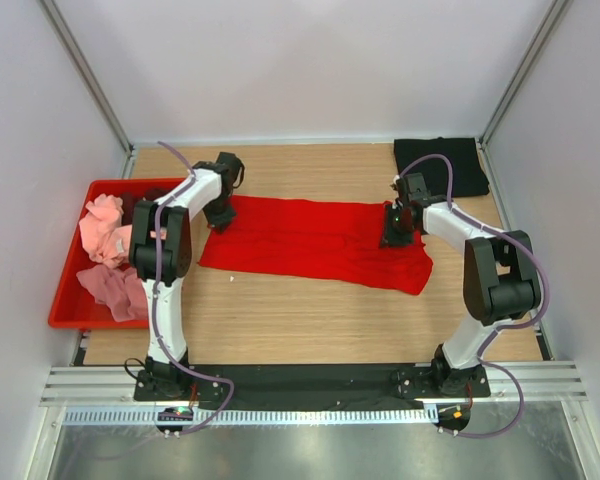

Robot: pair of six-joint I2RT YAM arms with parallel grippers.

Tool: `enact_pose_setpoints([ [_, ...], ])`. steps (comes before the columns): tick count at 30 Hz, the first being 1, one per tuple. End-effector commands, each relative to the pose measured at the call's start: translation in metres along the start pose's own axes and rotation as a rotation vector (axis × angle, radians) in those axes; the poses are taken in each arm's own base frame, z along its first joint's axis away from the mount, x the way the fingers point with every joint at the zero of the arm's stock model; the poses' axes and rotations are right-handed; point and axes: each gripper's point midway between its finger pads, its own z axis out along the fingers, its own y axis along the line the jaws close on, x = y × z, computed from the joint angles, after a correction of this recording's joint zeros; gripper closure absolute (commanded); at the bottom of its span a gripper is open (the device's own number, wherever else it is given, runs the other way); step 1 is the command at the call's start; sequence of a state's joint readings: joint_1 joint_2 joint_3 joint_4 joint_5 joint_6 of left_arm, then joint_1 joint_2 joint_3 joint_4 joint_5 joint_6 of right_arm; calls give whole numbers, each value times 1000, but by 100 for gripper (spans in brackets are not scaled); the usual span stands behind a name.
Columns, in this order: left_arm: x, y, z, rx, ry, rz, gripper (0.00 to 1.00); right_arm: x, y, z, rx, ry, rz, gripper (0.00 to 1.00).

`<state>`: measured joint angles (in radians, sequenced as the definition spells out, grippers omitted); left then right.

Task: Fold and stack the t-shirts
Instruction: Fold the tshirt

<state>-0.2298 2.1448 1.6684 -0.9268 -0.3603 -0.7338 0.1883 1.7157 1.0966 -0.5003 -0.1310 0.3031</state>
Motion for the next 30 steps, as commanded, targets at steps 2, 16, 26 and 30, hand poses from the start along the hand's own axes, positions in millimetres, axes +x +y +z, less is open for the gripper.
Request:
enact_pose_setpoints([
  [2,-17,4,-15,-32,-59,-17,99,-22,-1,-8,30,-85,-26,88],
  [16,-25,16,-22,-85,-91,-3,100,-59,4,-33,44,-259,-64,99],
  [26,-39,22,-29,-124,-127,8,100,-81,11,-38,46,-360,-104,99],
  [30,-39,25,-23,-163,-122,26,100,-85,11,-36,56,-366,-114,99],
])
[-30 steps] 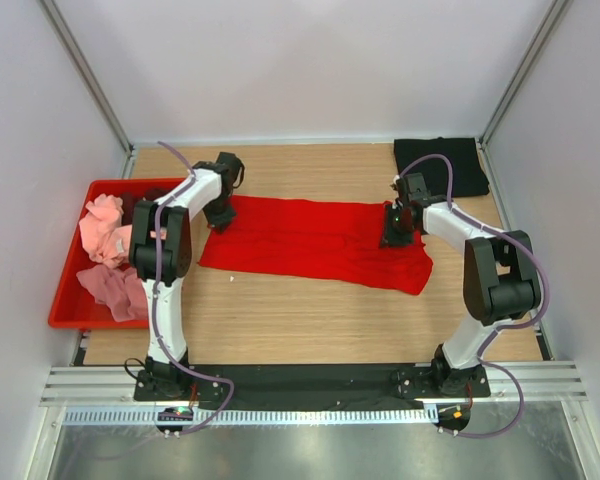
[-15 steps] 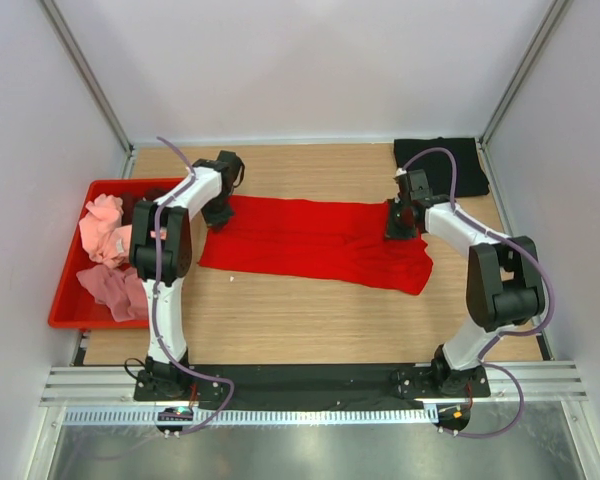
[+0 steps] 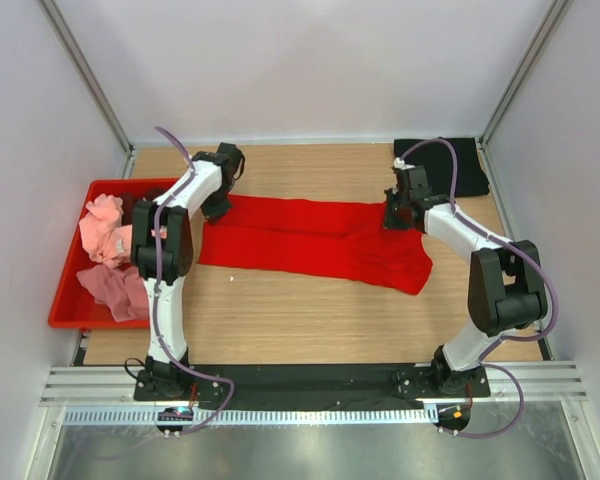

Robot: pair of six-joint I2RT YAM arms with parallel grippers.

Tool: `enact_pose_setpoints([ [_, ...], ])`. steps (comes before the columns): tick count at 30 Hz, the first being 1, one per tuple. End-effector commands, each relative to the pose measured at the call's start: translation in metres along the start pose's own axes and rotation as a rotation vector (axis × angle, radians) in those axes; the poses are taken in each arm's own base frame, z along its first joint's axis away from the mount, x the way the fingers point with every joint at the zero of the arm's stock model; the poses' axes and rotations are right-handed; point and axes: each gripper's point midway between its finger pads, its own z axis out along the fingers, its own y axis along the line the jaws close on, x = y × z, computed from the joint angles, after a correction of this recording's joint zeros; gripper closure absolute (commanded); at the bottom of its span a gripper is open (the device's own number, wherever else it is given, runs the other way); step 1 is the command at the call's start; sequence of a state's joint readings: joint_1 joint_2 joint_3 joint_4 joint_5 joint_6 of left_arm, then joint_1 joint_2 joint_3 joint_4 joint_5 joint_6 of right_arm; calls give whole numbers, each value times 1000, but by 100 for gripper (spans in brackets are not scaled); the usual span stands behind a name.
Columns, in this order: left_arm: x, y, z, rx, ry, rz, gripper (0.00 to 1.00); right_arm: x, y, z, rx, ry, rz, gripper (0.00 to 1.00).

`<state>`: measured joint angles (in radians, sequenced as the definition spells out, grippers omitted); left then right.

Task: Fold and stack the t-shirts
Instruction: Fold the tshirt

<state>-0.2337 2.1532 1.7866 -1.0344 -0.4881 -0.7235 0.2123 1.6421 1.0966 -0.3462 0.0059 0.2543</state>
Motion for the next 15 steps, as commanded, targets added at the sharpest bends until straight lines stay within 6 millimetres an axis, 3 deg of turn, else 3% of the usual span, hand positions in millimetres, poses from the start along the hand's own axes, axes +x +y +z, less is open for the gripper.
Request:
enact_pose_setpoints([
  [1,-11,11,1,-75,-41,16,99,-33,4,-8,7,-112,-36,99],
  [15,-11,10,19,-118,-44,49,100,-38,24,6,6,-131,-176,98],
])
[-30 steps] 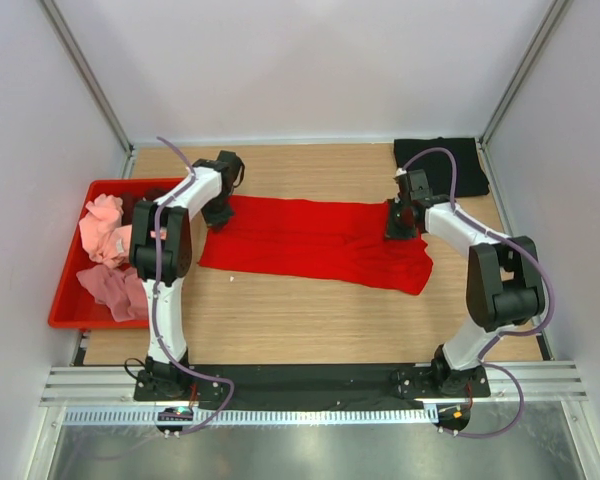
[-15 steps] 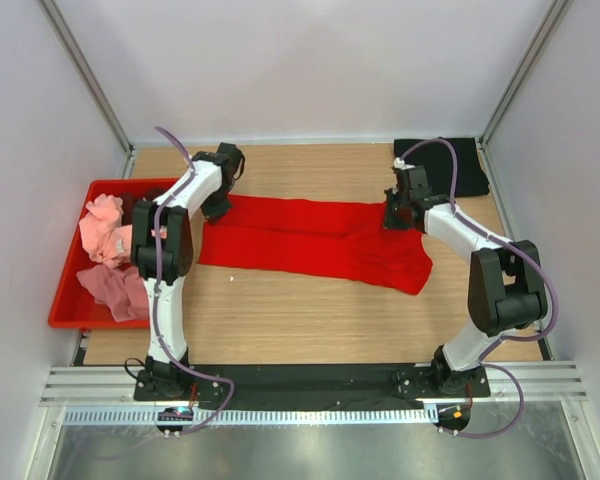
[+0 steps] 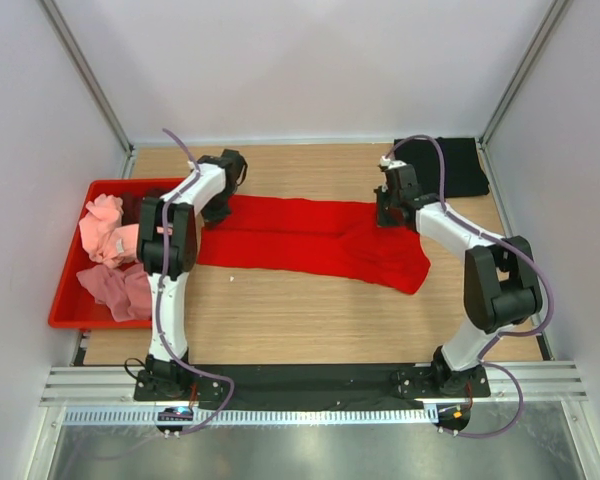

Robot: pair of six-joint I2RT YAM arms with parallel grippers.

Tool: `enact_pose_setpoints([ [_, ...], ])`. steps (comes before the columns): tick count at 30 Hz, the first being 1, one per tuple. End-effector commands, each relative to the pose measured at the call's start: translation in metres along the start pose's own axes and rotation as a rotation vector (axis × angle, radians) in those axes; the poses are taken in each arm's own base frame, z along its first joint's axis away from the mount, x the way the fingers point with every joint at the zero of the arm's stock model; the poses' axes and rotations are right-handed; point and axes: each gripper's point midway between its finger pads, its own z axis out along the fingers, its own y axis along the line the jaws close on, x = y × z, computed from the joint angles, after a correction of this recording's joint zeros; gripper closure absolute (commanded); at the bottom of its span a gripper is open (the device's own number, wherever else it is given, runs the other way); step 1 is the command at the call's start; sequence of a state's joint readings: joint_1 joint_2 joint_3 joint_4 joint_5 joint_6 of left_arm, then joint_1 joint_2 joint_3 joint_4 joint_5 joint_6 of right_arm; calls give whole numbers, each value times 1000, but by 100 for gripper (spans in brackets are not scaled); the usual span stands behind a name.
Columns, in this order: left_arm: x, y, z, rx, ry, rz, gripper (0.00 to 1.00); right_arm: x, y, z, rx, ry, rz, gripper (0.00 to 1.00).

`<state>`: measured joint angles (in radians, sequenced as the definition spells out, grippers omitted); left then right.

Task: Fold and stack the t-shirts
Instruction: Fold the tshirt

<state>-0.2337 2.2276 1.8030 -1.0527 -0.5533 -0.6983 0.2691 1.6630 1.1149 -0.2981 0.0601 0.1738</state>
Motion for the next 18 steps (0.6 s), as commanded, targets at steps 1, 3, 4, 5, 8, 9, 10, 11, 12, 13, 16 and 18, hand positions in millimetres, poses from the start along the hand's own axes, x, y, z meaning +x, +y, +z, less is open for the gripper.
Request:
enact_pose_setpoints([
  [1,-17,4,-4,-25,-49,-15,100,-30,7,3,7,-86,-72,98],
  [3,-17,4,-2,-28,-46,-15,100,-31,8,4,24,-95,-95,98],
  [4,-17,3,-1,-28,-46,-14,100,-32,8,5,25,-100,-105,98],
  [5,-16,3,-1,-31,-44,-11,100,-34,9,6,23,-115,-125,97],
  [8,-16,4,0,-36,-43,-11,100,-36,11,9,28,-138,-174,97],
  [9,-16,4,0,-36,-43,-11,100,-38,11,9,37,-148,-182,96],
  [10,-17,4,-1,-35,-46,-13,100,-34,11,11,38,-149,-195,96],
  [11,-18,5,-1,-36,-50,-13,100,-38,13,11,36,-173,-196,96],
  [12,-17,4,-1,-35,-49,-11,99,-39,11,11,47,-178,-220,96],
  [13,-17,4,-1,-35,-49,-11,100,-37,8,13,58,-178,-224,96],
  [16,-15,5,0,-39,-39,-6,97,-35,10,17,51,-180,-249,94],
  [18,-13,5,-1,-45,-36,-2,86,-35,14,19,34,-178,-267,85],
])
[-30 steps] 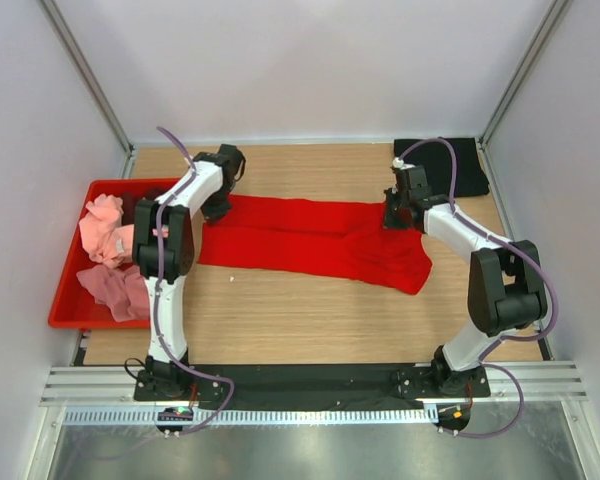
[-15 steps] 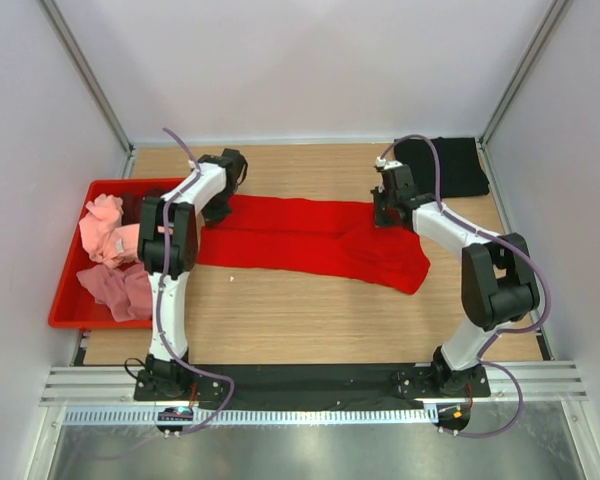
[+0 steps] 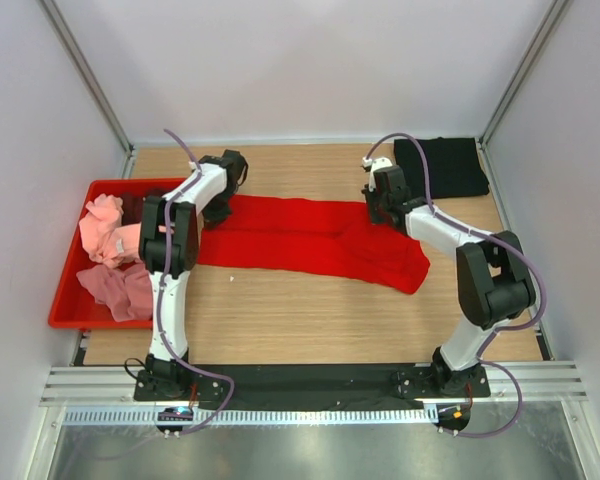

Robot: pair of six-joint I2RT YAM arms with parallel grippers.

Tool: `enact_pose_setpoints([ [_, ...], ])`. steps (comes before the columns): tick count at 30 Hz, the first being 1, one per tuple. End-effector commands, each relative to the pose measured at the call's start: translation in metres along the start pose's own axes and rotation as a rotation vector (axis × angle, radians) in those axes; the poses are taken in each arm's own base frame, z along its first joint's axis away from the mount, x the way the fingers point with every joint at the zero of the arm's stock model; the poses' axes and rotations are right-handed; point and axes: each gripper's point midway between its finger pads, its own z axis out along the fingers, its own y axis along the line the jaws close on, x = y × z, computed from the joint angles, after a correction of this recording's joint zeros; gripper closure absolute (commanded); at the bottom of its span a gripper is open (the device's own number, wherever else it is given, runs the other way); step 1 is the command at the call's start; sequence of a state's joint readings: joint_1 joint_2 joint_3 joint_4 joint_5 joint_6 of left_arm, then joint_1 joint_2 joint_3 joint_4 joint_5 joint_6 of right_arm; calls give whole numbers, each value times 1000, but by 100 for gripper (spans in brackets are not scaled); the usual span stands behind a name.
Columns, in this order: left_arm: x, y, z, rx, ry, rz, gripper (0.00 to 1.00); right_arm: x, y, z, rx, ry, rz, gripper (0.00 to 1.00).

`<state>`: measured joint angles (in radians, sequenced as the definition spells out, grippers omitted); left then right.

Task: Fold and stack the t-shirts
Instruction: Fold the tshirt

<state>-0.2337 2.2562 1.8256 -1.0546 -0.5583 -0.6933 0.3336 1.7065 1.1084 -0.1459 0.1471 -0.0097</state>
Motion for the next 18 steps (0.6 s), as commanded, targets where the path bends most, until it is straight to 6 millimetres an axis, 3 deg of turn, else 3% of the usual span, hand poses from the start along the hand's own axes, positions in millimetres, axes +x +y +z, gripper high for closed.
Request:
enact_pose_setpoints([
  [1,-13,9,-9,-31,-43,-15,81,-17,4,3,-7,-74,-61,82],
  [5,-20,9,-28,21,-62,-36,68,-37,6,-15,-14,-90,11,52],
  [7,-27,8,-51,82,-92,-40,64,-46,8,-31,-50,-57,139,48],
  [8,-32,3,-60,130,-115,-36,62,-47,-3,-34,-63,-37,207,45],
  [10,-32,-14,-85,240,-152,0,59,-39,-8,-42,-119,44,321,44],
  [11,-32,-28,-105,362,-165,14,57,-35,-9,-44,-170,74,363,43],
  [13,-18,-63,-141,575,-172,81,55,-20,-34,-44,-155,121,446,43],
  [14,-15,-86,-171,743,-191,101,54,-17,-38,-44,-161,128,470,43],
  [15,3,-104,-185,822,-183,151,53,-8,-49,-43,-149,143,503,43],
  [18,26,-147,-224,1042,-179,238,53,-3,-57,-39,-159,146,535,45],
])
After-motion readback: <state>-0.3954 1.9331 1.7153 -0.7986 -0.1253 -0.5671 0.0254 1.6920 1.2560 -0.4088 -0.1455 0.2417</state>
